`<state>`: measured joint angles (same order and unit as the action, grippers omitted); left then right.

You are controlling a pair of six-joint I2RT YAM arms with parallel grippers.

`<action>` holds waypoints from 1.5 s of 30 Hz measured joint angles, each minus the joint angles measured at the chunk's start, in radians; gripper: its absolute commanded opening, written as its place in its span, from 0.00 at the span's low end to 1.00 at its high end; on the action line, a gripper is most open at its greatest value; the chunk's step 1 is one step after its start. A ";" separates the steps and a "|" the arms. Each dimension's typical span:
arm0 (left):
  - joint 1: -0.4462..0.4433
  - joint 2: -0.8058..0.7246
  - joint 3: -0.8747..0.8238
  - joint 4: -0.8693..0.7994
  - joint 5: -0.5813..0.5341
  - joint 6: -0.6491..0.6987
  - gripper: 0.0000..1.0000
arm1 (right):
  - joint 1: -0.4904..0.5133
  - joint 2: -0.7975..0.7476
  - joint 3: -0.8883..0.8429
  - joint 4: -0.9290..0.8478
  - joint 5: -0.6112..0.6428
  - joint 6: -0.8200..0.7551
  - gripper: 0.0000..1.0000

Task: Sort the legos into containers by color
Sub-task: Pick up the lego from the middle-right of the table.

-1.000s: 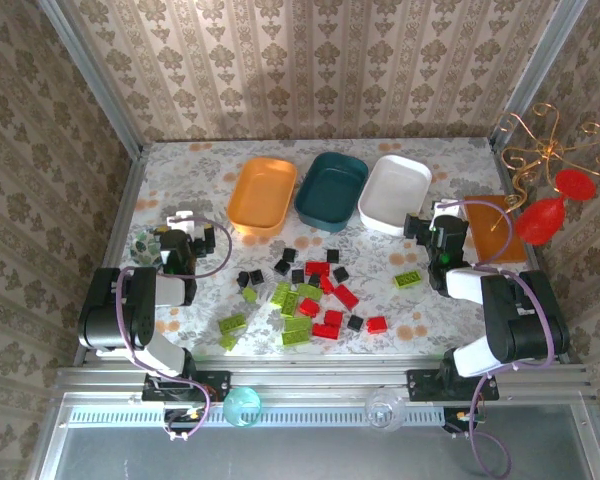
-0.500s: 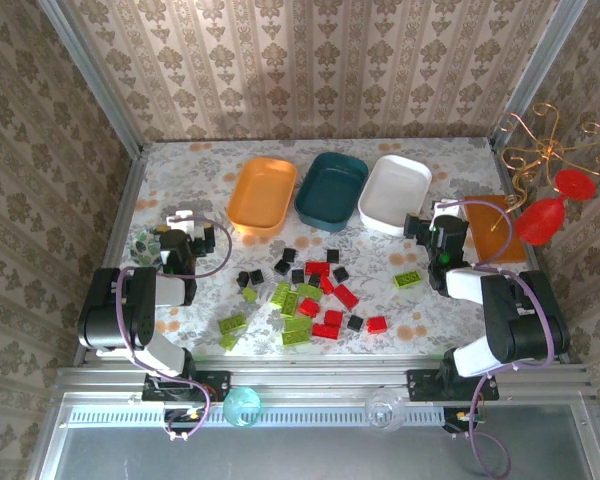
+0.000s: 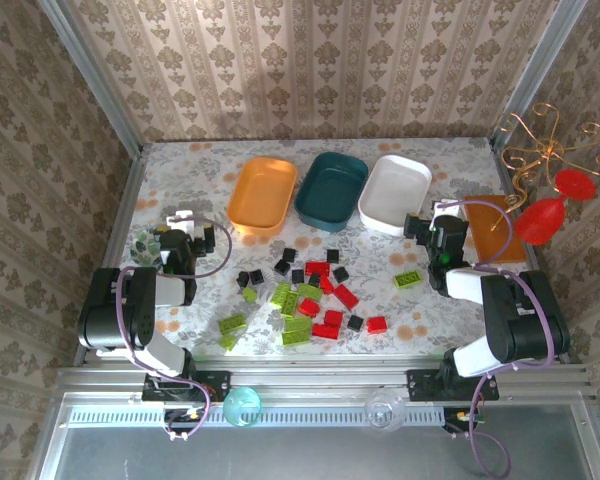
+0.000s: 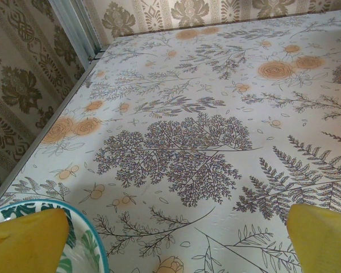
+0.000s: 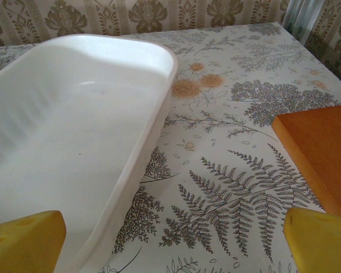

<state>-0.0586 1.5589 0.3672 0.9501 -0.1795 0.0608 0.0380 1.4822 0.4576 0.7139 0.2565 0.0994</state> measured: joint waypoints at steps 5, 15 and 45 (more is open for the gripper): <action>0.000 0.000 0.000 0.000 0.000 0.000 1.00 | 0.000 0.000 0.000 0.000 0.000 0.000 1.00; 0.025 0.000 0.000 -0.002 0.044 0.000 1.00 | -0.001 0.000 0.000 -0.001 -0.001 0.000 1.00; 0.112 -0.595 -0.069 -0.323 -0.156 -0.868 1.00 | 0.032 -0.254 0.314 -0.960 0.005 0.550 1.00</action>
<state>0.0532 0.9638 0.2981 0.6270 -0.3355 -0.8070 0.0704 1.2282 0.7719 -0.2459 0.2615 0.6495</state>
